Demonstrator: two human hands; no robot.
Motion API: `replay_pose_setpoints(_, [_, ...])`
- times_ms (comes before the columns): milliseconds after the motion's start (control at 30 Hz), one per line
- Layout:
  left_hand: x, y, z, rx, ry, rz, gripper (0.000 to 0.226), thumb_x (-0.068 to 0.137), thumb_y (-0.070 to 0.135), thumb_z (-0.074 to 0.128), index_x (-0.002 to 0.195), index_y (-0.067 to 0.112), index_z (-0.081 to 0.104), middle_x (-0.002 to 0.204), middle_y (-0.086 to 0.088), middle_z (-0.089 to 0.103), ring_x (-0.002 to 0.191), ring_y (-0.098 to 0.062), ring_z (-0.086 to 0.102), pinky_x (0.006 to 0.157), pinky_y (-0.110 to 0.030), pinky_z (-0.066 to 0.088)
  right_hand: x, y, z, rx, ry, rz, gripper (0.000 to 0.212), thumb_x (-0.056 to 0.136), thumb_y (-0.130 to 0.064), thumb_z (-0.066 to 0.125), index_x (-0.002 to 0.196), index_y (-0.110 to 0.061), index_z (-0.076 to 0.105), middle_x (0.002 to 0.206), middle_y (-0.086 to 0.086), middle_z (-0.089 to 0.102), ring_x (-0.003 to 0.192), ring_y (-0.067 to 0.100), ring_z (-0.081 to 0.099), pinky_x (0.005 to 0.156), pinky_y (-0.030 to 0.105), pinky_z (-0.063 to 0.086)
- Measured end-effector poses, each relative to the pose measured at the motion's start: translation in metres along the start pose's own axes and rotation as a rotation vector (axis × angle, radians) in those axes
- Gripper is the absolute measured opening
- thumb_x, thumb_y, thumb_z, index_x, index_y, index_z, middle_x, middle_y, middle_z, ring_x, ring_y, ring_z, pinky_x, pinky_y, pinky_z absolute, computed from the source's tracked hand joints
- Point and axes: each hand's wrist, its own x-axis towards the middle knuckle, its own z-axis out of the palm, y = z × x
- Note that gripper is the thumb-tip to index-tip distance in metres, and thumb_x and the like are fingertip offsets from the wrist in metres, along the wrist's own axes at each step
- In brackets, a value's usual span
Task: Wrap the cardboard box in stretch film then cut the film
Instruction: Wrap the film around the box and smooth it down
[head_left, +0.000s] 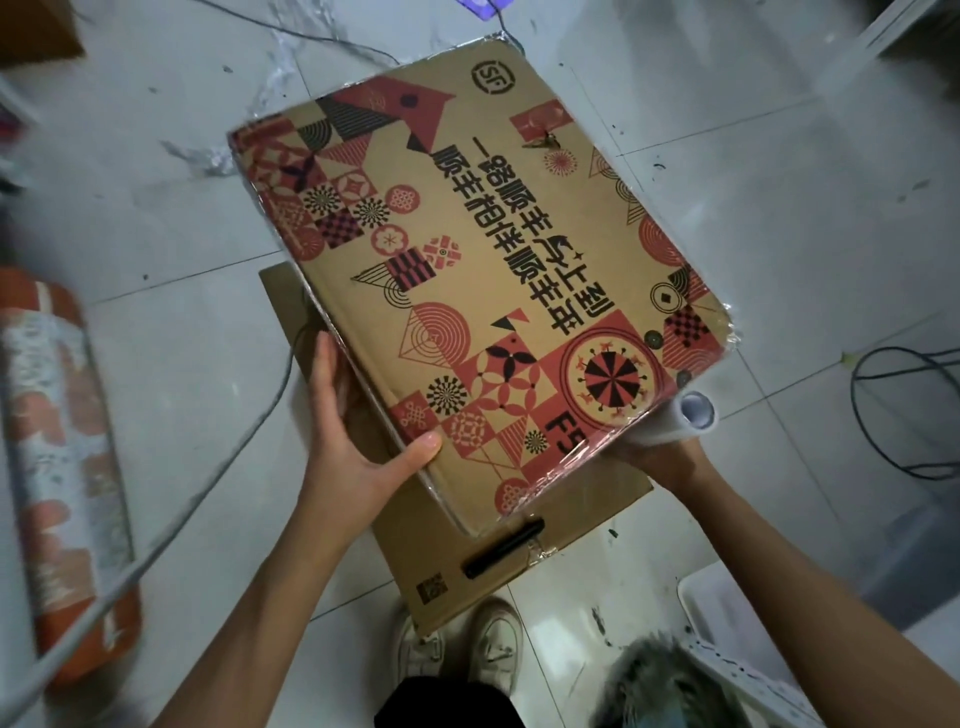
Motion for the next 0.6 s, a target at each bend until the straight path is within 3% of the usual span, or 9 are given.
replay_pose_setpoints(67, [-0.006, -0.003, 0.004, 0.003, -0.005, -0.059, 0.124, 0.054, 0.052, 0.085, 0.144, 0.049, 0.000, 0.145, 0.036, 0.011, 0.142, -0.005, 0.014, 0.111, -0.038, 0.026, 0.002, -0.001, -0.005, 0.026, 0.010, -0.099, 0.050, 0.055, -0.074, 0.071, 0.097, -0.047, 0.064, 0.086, -0.035, 0.064, 0.083, -0.013, 0.062, 0.071, 0.007, 0.051])
replay_pose_setpoints(133, [-0.021, -0.014, 0.006, 0.068, -0.098, -0.093, 0.135, 0.039, 0.068, 0.082, 0.142, 0.053, -0.005, 0.155, 0.022, 0.003, 0.145, -0.012, 0.009, 0.113, -0.046, 0.019, 0.001, 0.010, -0.009, 0.074, -0.029, -0.178, 0.063, 0.073, -0.062, 0.067, 0.106, -0.009, 0.057, 0.100, -0.030, 0.062, 0.093, -0.007, 0.062, 0.078, 0.013, 0.053])
replay_pose_setpoints(167, [-0.030, -0.020, 0.009, 0.106, -0.160, -0.084, 0.140, 0.035, 0.073, 0.079, 0.142, 0.053, -0.009, 0.156, 0.020, -0.001, 0.145, -0.012, 0.005, 0.112, -0.046, 0.016, -0.002, 0.011, -0.011, 0.086, -0.066, -0.214, 0.062, 0.076, -0.059, 0.066, 0.107, -0.006, 0.056, 0.101, -0.032, 0.060, 0.094, -0.008, 0.062, 0.079, 0.012, 0.053])
replay_pose_setpoints(267, [-0.047, -0.028, 0.024, 0.219, -0.206, 0.015, 0.141, 0.039, 0.079, 0.073, 0.144, 0.046, -0.015, 0.158, 0.008, -0.004, 0.146, -0.019, 0.005, 0.111, -0.049, 0.018, -0.002, -0.002, -0.013, 0.039, -0.084, -0.241, 0.037, 0.078, -0.057, 0.065, 0.111, -0.043, 0.058, 0.104, -0.036, 0.059, 0.094, -0.008, 0.062, 0.079, 0.011, 0.052])
replay_pose_setpoints(333, [-0.045, -0.027, 0.035, 0.224, -0.148, 0.079, 0.137, 0.047, 0.077, 0.072, 0.147, 0.035, -0.013, 0.158, -0.005, 0.003, 0.146, -0.027, 0.012, 0.109, -0.053, 0.026, 0.000, -0.013, -0.012, -0.026, -0.069, -0.274, 0.033, 0.074, -0.060, 0.067, 0.103, -0.049, 0.058, 0.103, -0.037, 0.060, 0.091, -0.004, 0.064, 0.077, 0.017, 0.055])
replay_pose_setpoints(400, [-0.039, -0.016, 0.041, 0.152, -0.095, 0.094, 0.135, 0.053, 0.072, 0.075, 0.149, 0.026, -0.008, 0.156, -0.009, 0.009, 0.144, -0.026, 0.018, 0.106, -0.053, 0.035, 0.002, -0.017, -0.014, -0.009, 0.014, -0.248, 0.048, 0.067, -0.062, 0.072, 0.107, -0.040, 0.057, 0.104, -0.032, 0.061, 0.092, 0.007, 0.065, 0.077, 0.030, 0.058])
replay_pose_setpoints(500, [-0.031, 0.004, 0.040, 0.050, -0.053, 0.093, 0.133, 0.052, 0.069, 0.078, 0.149, 0.029, -0.004, 0.155, -0.004, 0.012, 0.143, -0.013, 0.021, 0.105, -0.041, 0.042, 0.004, -0.020, -0.028, -0.046, 0.112, -0.206, 0.076, 0.063, -0.058, 0.078, 0.113, -0.008, 0.052, 0.118, -0.012, 0.060, 0.104, 0.021, 0.062, 0.082, 0.048, 0.056])
replay_pose_setpoints(600, [-0.022, 0.017, 0.031, 0.028, 0.003, 0.120, 0.129, 0.055, 0.064, 0.080, 0.150, 0.026, 0.001, 0.151, -0.006, 0.018, 0.142, -0.022, 0.025, 0.098, -0.055, 0.046, -0.002, -0.050, -0.041, -0.083, 0.146, -0.159, 0.082, 0.057, -0.048, 0.083, 0.116, -0.004, 0.047, 0.115, 0.014, 0.058, 0.105, 0.028, 0.060, 0.083, 0.049, 0.055])
